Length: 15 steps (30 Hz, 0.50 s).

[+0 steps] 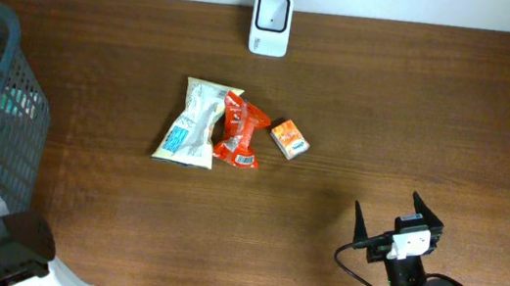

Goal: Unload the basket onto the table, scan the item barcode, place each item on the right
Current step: 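Take the green tissue pack from the basket and set it beside orange box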

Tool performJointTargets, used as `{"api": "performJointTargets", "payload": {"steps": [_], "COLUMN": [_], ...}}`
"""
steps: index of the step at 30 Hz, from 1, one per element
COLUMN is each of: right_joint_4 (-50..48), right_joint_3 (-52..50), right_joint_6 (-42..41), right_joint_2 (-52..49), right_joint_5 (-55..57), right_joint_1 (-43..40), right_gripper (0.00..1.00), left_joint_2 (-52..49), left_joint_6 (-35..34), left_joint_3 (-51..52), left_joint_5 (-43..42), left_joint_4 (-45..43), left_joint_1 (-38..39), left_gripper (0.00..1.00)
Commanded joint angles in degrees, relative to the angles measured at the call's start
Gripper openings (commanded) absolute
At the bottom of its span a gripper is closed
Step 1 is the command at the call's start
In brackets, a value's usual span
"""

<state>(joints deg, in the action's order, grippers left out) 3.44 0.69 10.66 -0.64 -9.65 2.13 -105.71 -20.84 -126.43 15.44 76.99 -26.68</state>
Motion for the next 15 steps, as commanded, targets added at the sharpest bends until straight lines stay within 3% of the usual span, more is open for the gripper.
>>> {"api": "performJointTargets", "payload": {"steps": [1, 10, 15], "right_joint_4": [0.26, 0.26, 0.26], "right_joint_3": [-0.37, -0.37, -0.37], "right_joint_6": [-0.42, -0.44, -0.42], "right_joint_2": [0.28, 0.28, 0.28], "right_joint_5": [0.46, 0.46, 0.46], "right_joint_1": [0.37, 0.37, 0.37], "right_gripper": [0.99, 0.98, 0.99], "left_joint_2": [-3.1, -13.33, -13.88], "left_joint_6": [-1.01, -2.23, 4.9], "left_joint_3": [0.13, 1.75, 14.14], "left_joint_5": [-1.09, -2.93, -13.29], "left_joint_4": [0.15, 0.74, -11.78], "left_joint_1": [-2.95, -4.02, -7.85], "left_gripper": [0.82, 0.78, 0.77]}}
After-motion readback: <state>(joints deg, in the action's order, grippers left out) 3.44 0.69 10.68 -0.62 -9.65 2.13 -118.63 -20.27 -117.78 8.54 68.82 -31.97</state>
